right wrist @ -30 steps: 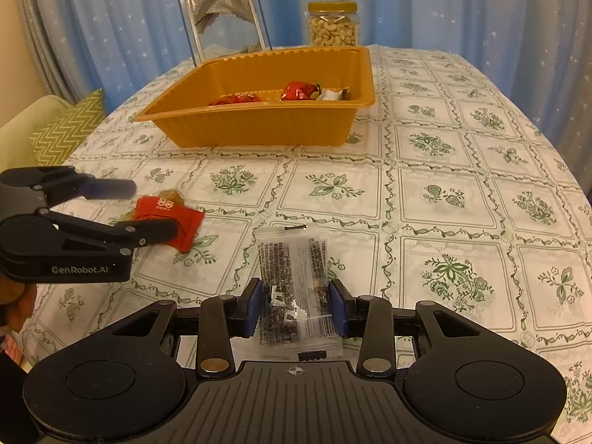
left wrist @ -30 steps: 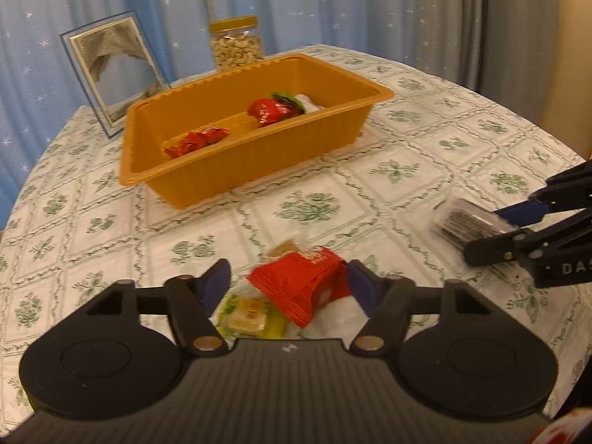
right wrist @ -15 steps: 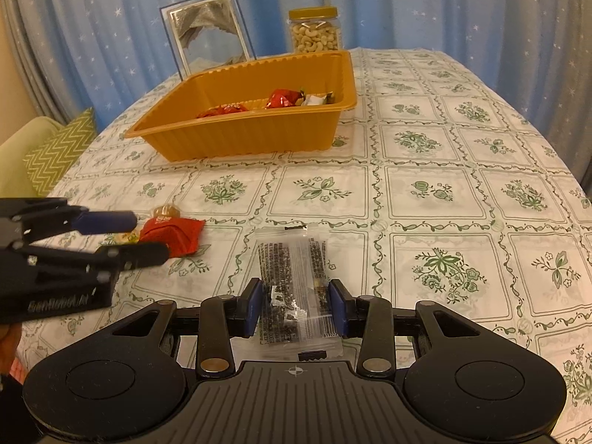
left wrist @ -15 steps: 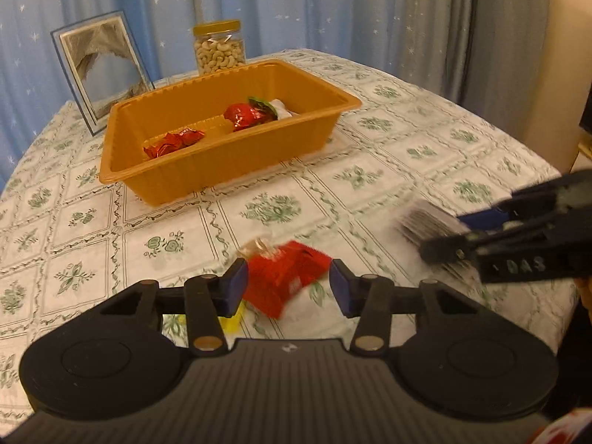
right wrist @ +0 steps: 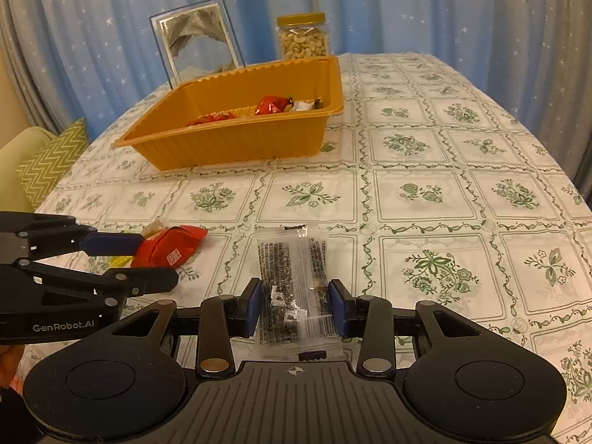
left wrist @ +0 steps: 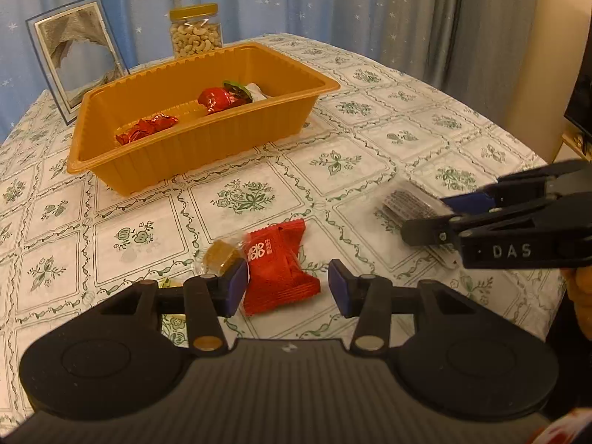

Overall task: Organize snacks
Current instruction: 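Grasp the red packet with the left tool while the right tool holds the clear packet, then carry the red packet and clear packet toward the orange tray with both tools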

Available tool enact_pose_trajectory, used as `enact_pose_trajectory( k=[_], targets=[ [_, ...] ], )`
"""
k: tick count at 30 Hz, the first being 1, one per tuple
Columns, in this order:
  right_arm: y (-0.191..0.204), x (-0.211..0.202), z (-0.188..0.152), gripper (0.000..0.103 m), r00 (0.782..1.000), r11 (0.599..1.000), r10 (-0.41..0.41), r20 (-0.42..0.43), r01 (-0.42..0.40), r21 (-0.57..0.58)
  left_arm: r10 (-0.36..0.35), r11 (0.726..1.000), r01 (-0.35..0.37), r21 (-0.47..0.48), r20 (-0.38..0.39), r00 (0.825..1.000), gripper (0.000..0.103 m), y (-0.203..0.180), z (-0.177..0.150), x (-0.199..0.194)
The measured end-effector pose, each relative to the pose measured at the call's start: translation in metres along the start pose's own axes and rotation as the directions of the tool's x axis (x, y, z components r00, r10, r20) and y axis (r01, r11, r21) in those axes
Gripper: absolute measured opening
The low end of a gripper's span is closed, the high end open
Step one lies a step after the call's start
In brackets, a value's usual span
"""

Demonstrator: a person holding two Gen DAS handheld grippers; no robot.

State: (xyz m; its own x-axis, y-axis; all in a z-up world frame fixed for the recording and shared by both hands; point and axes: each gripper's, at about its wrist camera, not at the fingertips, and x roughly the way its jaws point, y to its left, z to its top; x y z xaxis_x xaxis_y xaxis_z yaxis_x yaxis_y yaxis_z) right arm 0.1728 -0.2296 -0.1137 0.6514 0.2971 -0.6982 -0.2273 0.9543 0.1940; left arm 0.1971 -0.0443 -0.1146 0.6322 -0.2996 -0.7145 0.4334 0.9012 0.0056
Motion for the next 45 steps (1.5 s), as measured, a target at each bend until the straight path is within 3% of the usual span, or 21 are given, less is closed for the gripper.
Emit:
enact_pose_trajectory(
  k=[6, 12, 13, 16, 30, 45],
  targets=[
    [0.000, 0.000, -0.001, 0.039, 1.000, 1.000, -0.017, 0.012, 0.017, 0.001, 0.037, 0.998, -0.037, -0.041, -0.014, 0.999, 0.044, 0.002, 0.005, 0.014],
    [0.003, 0.001, -0.004, 0.039, 0.999, 0.999, -0.030, 0.017, 0.030, -0.027, 0.055, 0.997, -0.056, -0.045, -0.019, 0.998, 0.035, -0.004, 0.001, 0.017],
    [0.003, 0.002, -0.004, 0.039, 0.999, 0.999, -0.032, 0.019, 0.033, -0.031, 0.063, 0.997, -0.063, -0.048, -0.019, 0.998, 0.030, -0.005, 0.001, 0.016],
    [0.005, 0.002, -0.004, 0.039, 0.999, 0.998, -0.039, 0.020, 0.040, -0.047, 0.081, 0.995, -0.081, -0.062, -0.004, 0.997, 0.029, -0.009, -0.003, 0.009],
    [0.015, -0.025, -0.015, 0.039, 0.997, 0.999, -0.048, 0.056, 0.048, -0.004, 0.102, 0.973, -0.092, -0.212, 0.035, 0.994, 0.028, -0.013, -0.020, -0.040],
    [0.031, -0.048, -0.027, 0.039, 0.996, 0.999, -0.044, 0.081, 0.045, -0.011, 0.129, 0.958, -0.114, -0.265, 0.042, 0.991, 0.028, -0.010, -0.034, -0.069]
  ],
)
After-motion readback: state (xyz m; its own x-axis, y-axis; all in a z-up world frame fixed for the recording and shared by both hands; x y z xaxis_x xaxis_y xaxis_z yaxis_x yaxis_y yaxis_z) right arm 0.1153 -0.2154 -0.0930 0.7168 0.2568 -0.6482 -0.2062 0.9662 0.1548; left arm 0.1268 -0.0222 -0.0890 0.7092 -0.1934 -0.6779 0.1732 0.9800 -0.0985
